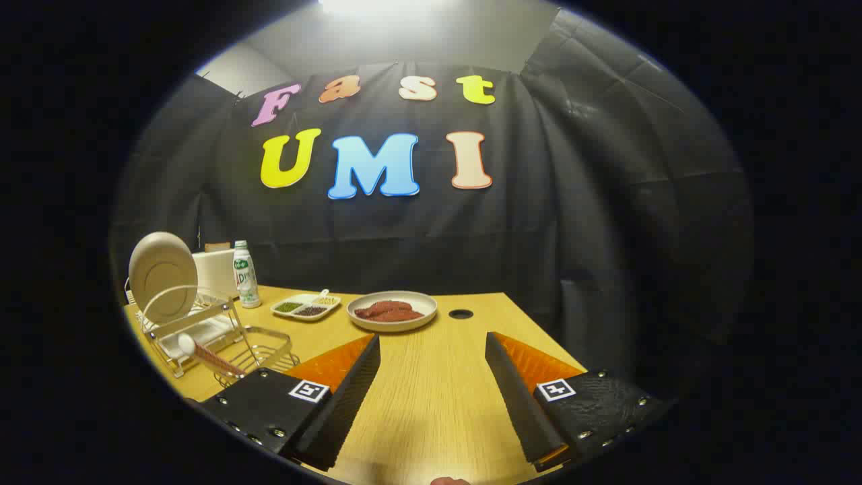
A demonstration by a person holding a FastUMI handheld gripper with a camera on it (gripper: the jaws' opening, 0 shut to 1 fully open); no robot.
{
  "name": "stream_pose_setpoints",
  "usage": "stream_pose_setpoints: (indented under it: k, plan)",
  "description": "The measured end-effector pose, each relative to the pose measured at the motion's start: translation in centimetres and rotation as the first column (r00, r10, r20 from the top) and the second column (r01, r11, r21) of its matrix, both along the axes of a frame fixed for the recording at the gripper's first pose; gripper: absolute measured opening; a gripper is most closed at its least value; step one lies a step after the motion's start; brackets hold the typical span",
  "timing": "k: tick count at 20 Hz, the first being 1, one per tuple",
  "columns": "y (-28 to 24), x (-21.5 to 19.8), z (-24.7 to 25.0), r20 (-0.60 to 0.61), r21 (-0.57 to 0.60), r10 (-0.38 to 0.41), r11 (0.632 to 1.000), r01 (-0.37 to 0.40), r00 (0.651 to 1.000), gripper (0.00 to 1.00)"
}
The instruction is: Take the plate from the dish rack, then take the spoon from the basket and place it into the plate.
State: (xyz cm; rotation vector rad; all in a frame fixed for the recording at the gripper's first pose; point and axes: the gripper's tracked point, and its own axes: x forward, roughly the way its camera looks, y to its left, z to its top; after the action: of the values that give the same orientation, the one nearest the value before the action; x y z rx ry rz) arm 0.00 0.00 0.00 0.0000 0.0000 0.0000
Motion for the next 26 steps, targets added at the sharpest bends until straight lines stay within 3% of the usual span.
stream_pose_setpoints:
  k: [6,11,16,23,26]
  plan:
    - [1.0,-3.8,10.1,0.057,-0.028,-0.047,0.998,0.049,0.997,0.96]
    - [3.9,-7.2,16.3,0.032,0.017,-0.109,0.994,0.109,0.993,0.96]
    - [7.8,-8.5,22.2,0.101,0.000,-0.121,0.993,0.122,0.987,0.96]
    - [14.2,-7.7,25.0,0.115,0.010,-0.089,0.996,0.088,0.989,0.96]
    - [18.0,-7.0,25.1,0.067,0.012,-0.021,1.000,0.020,0.998,0.96]
